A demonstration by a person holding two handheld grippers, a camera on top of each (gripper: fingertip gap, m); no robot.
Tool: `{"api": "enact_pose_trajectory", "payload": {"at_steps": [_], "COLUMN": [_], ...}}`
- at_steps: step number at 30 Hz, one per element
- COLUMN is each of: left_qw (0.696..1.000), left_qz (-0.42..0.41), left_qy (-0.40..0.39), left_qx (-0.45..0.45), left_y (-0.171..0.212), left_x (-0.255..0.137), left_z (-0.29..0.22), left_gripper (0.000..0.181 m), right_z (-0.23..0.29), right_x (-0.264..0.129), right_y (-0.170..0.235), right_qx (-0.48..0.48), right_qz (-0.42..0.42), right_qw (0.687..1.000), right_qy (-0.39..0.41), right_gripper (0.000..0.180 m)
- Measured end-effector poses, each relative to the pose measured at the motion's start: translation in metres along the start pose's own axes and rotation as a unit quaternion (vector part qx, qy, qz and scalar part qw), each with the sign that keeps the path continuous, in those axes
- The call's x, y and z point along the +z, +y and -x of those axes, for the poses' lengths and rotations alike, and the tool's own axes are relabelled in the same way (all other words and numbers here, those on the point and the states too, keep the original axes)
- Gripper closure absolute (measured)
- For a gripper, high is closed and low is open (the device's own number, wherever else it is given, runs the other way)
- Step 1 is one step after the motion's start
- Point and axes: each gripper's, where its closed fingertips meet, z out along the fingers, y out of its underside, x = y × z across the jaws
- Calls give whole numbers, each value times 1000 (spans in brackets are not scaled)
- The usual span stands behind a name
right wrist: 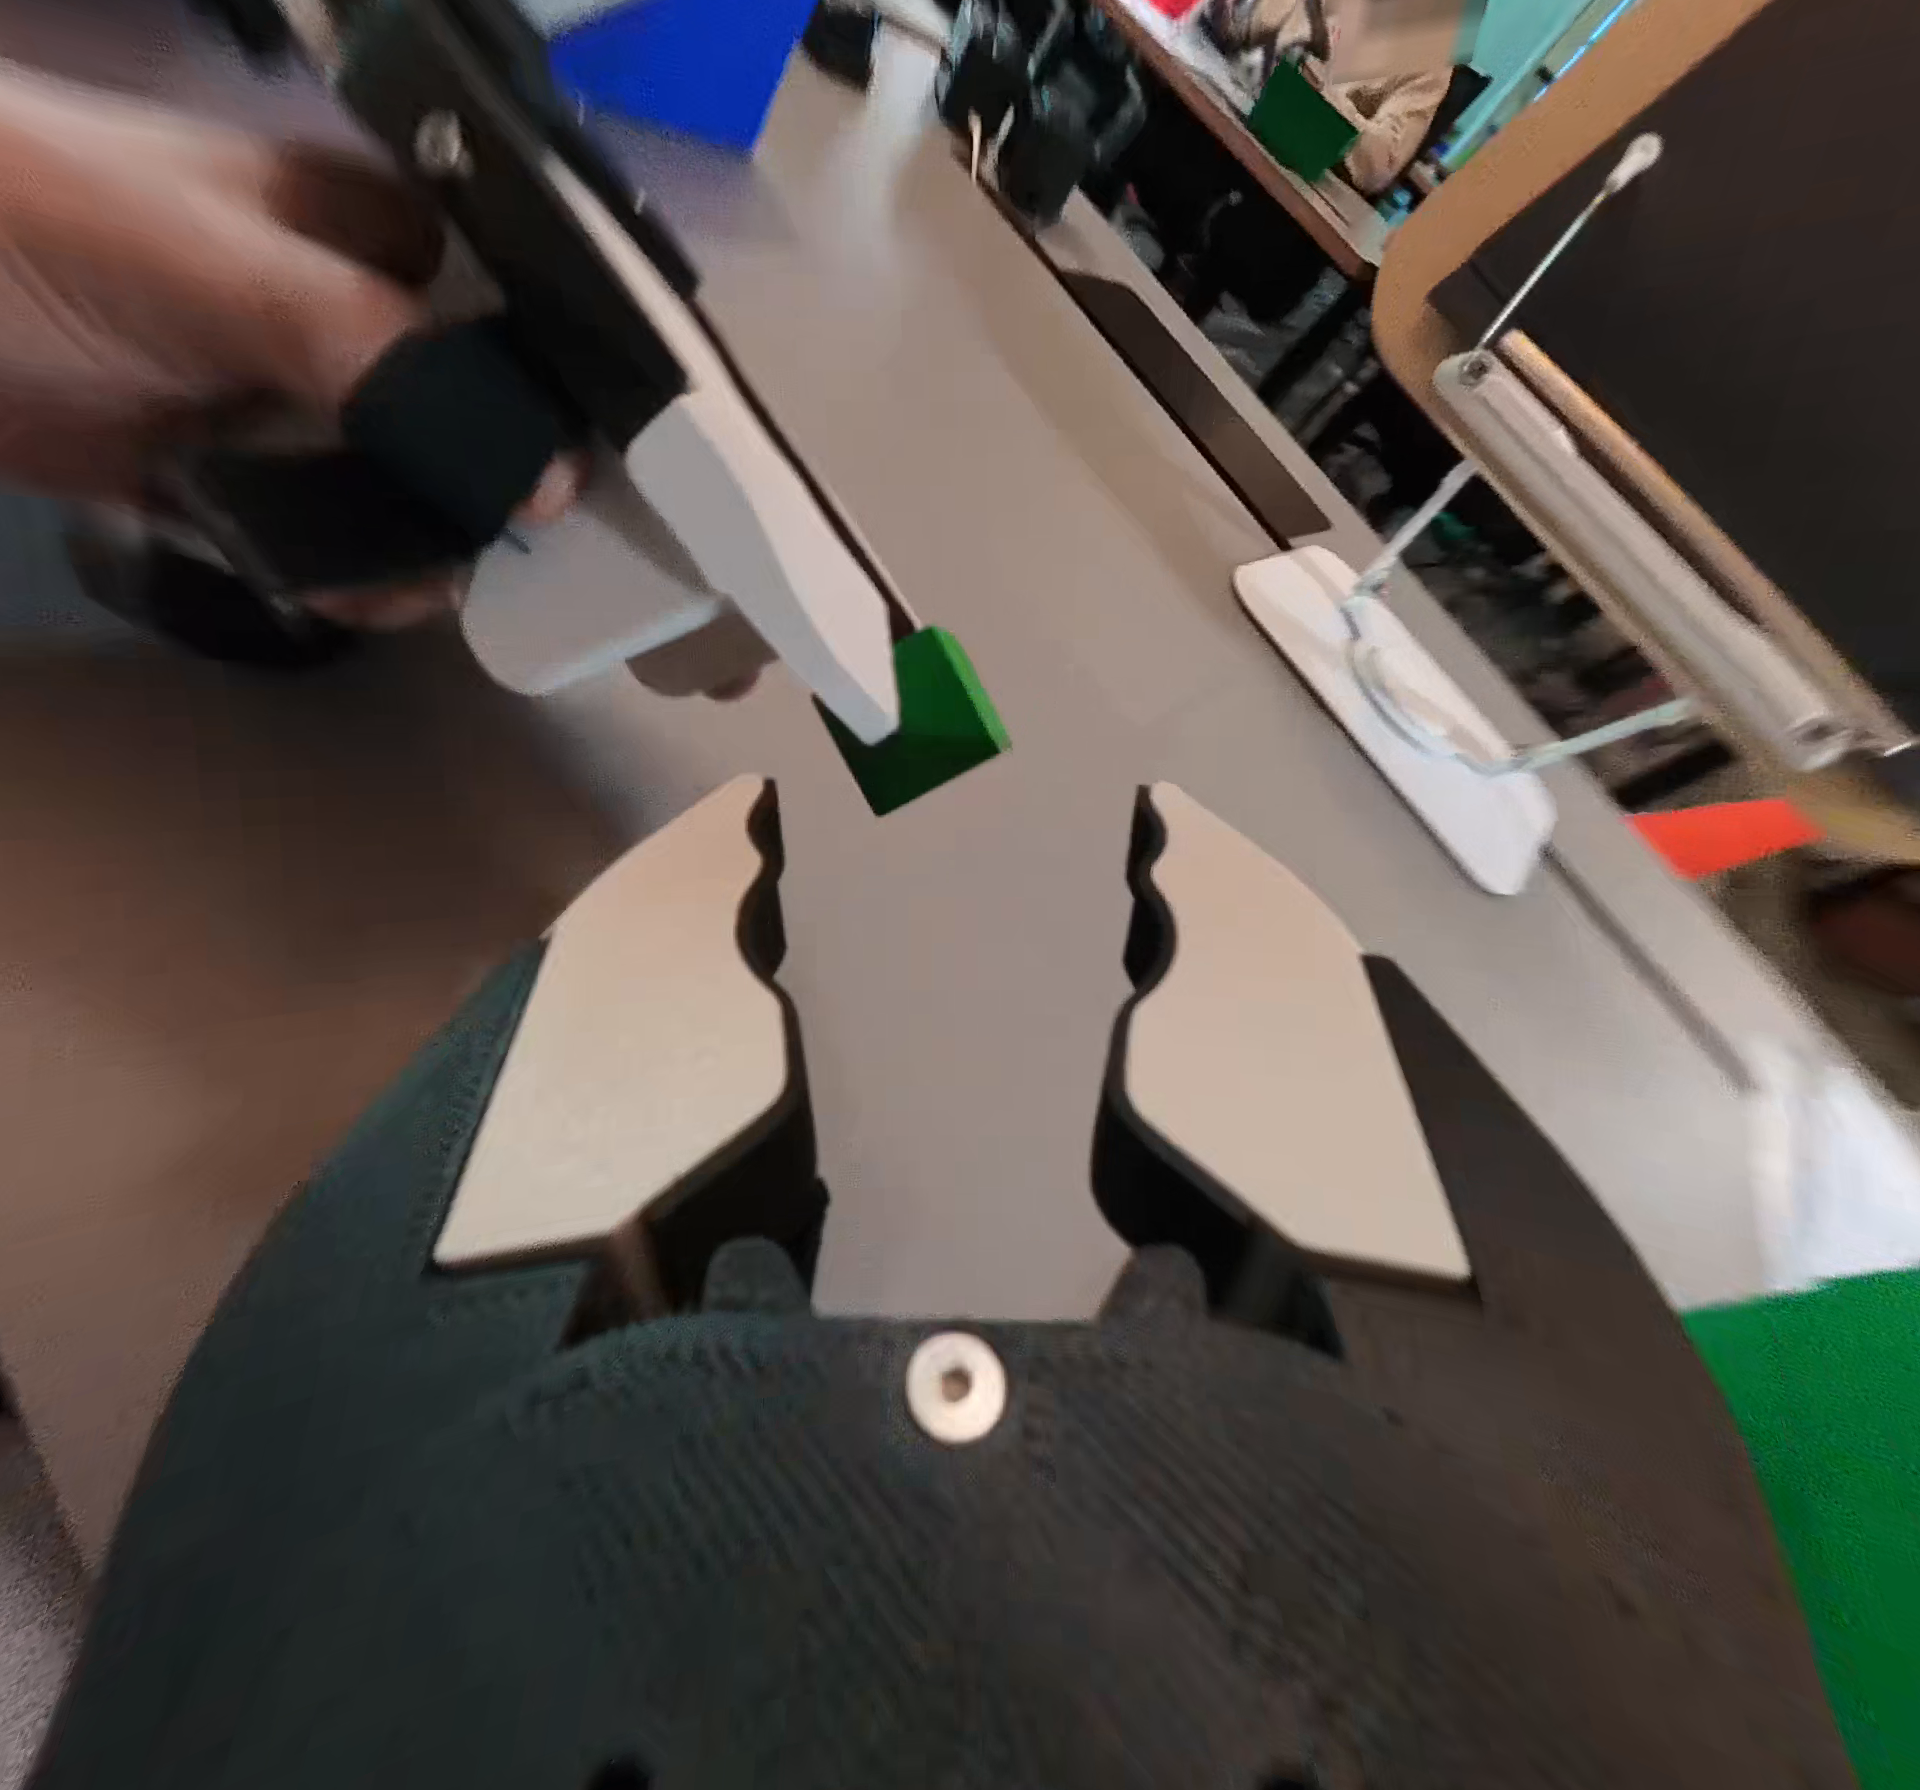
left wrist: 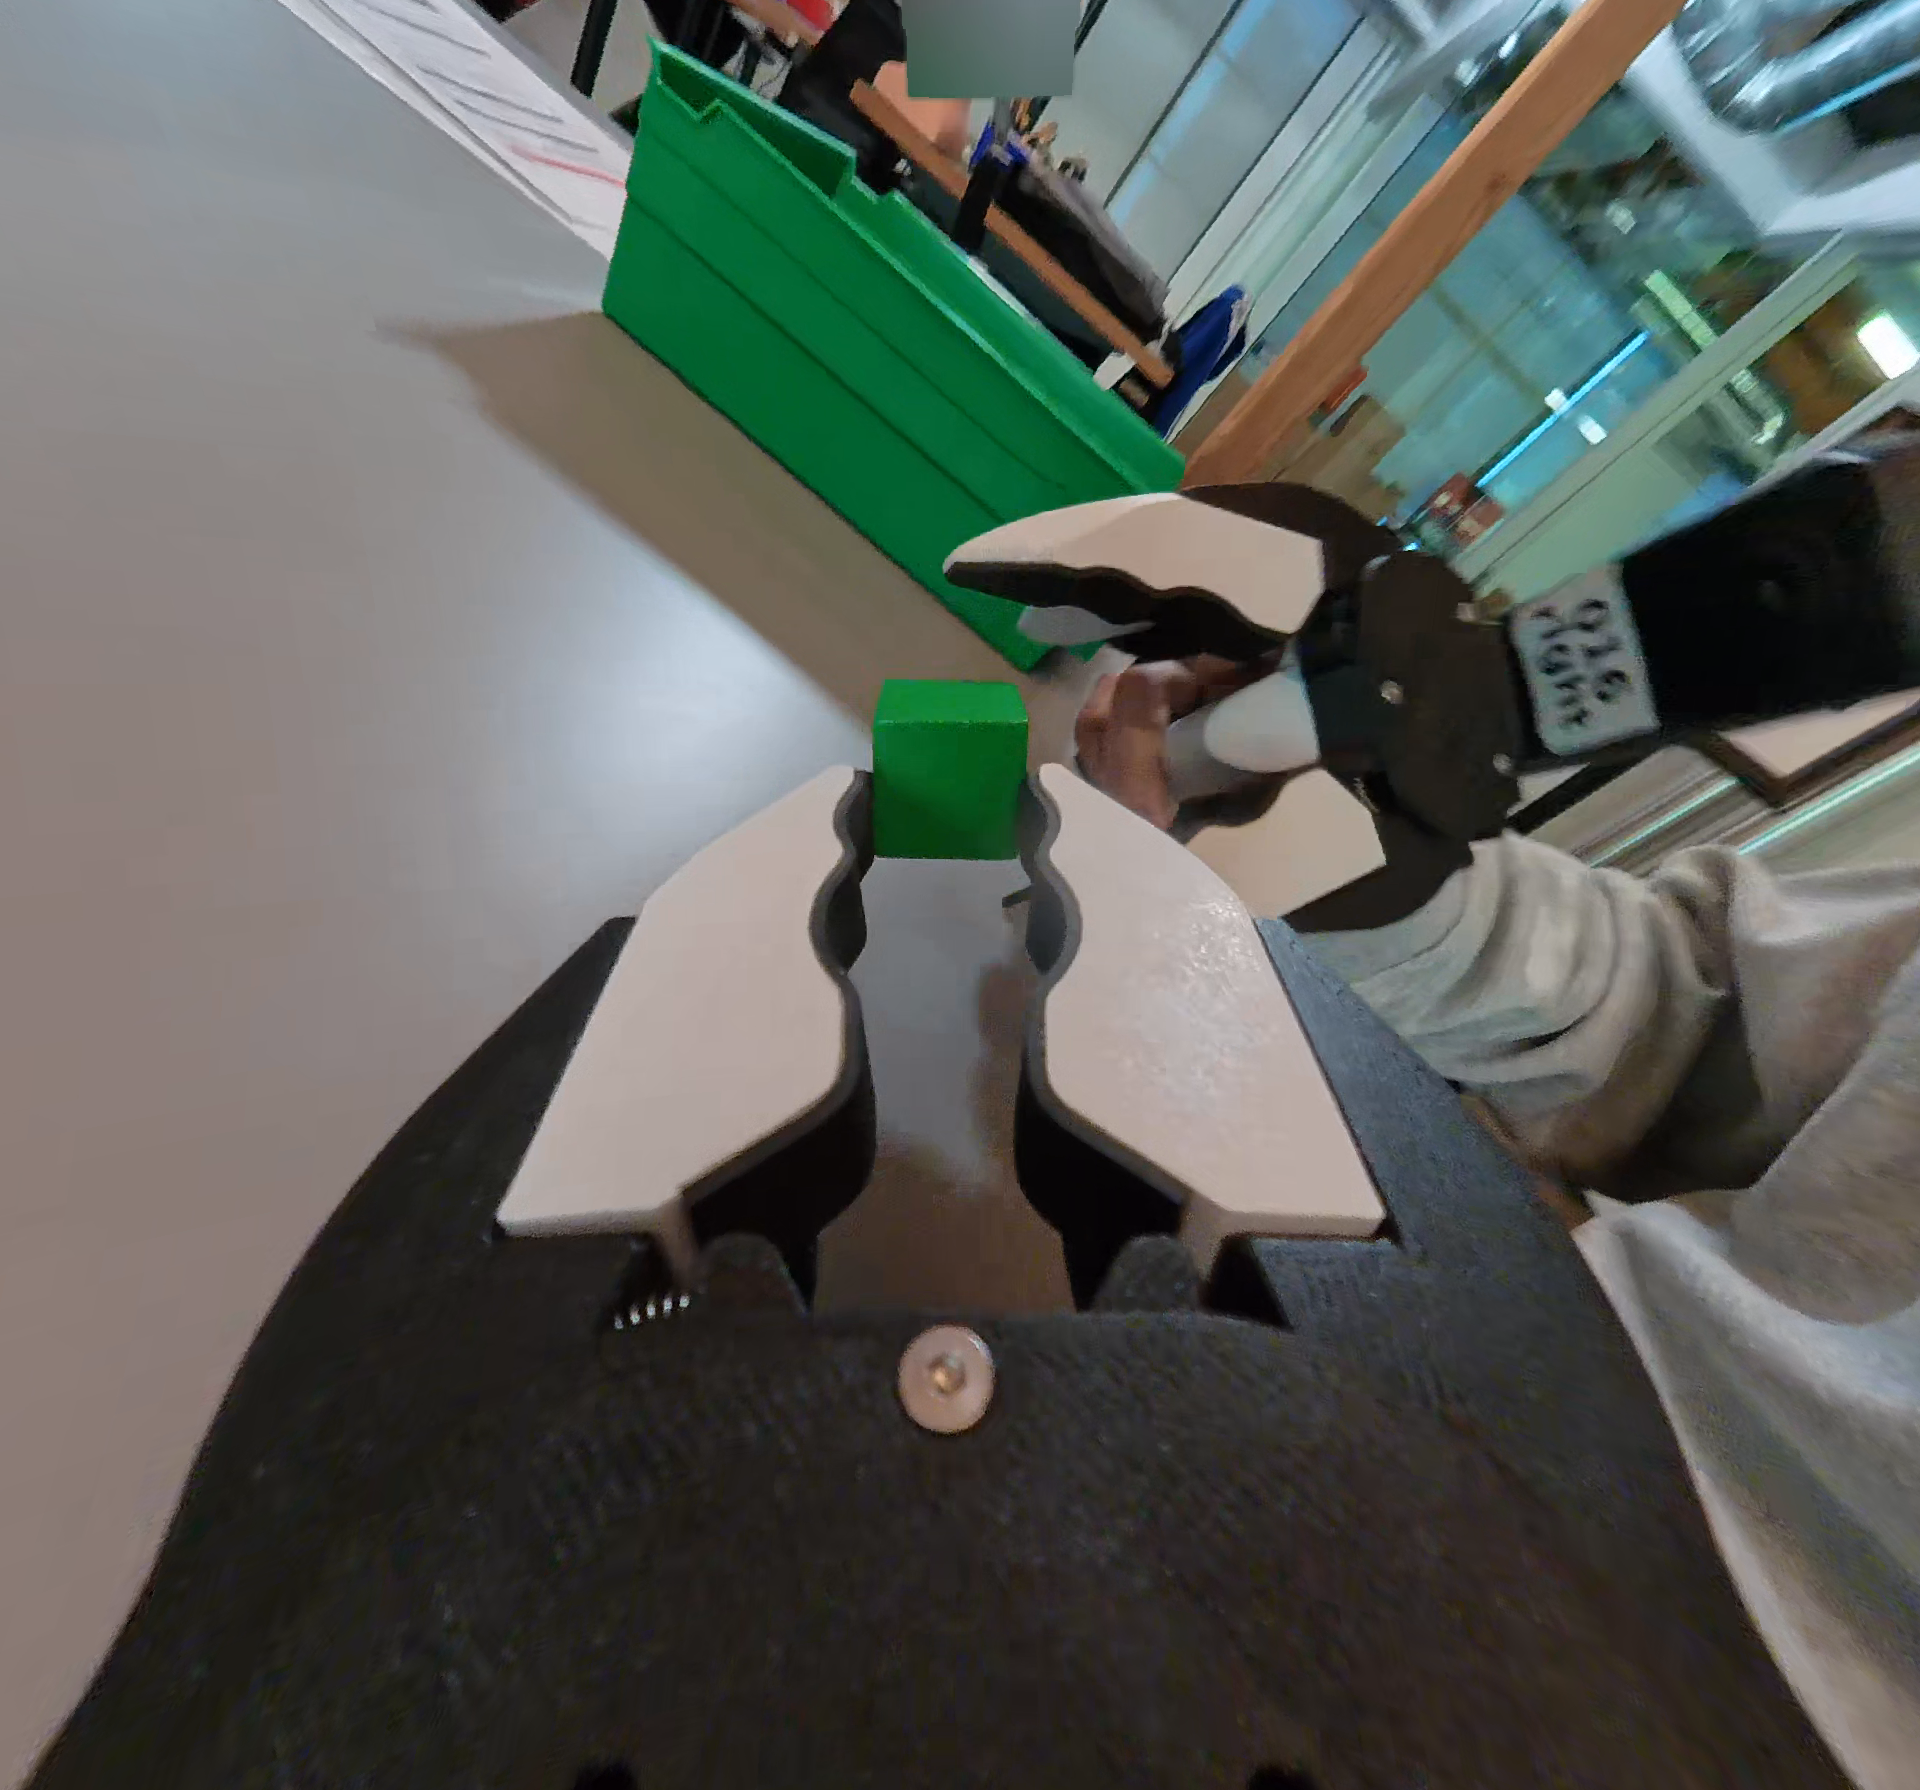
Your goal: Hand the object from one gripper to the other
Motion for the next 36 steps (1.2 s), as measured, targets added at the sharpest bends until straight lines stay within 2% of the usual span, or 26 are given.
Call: {"api": "enact_pose_trajectory", "payload": {"at_steps": [3,5,8,10,12,17,22,23,25,27,29,31,33,36], "left_qw": [999,996,992,990,989,986,987,988,992,993,992,987,978,970], "left_qz": [-24,-35,-41,-41,-42,-37,-38,-42,-56,-70,-79,-63,-31,-5], "left_qy": [41,75,111,128,141,159,155,145,115,90,66,38,1,-4], "left_qx": [-26,-37,-41,-37,-33,-40,-31,-28,-9,21,74,145,205,244], "left_y": [-7,-11,-12,-12,-12,-9,-9,-10,-12,-16,-19,-16,-9,0], "left_x": [-4,-5,-5,-4,-4,-2,-1,-1,0,-1,-2,-1,1,6], "left_z": [-5,-13,-23,-29,-35,-41,-42,-40,-33,-30,-30,-30,-25,-28], "left_gripper": [153,154,153,153,153,154,154,150,129,113,105,106,114,124], "right_z": [-5,-8,-20,-25,-21,-1,-1,-1,-5,-10,-12,-11,-7,0], "right_x": [-8,-14,-21,-26,-26,-21,-22,-22,-23,-24,-24,-22,-18,-19], "right_y": [-14,-23,-33,-39,-38,-38,-36,-36,-35,-32,-28,-19,-9,-7], "right_qx": [134,231,390,461,478,451,457,460,475,503,544,588,623,659], "right_qz": [-83,-130,-190,-218,-211,-172,-171,-171,-176,-178,-169,-145,-110,-82], "right_qw": [985,958,887,838,826,840,834,832,822,803,770,734,701,651], "right_qy": [-64,-111,-160,-194,-213,-246,-258,-258,-260,-266,-287,-308,-328,-369], "right_gripper": [113,113,113,113,119,151,152,152,152,152,153,153,153,153]}}
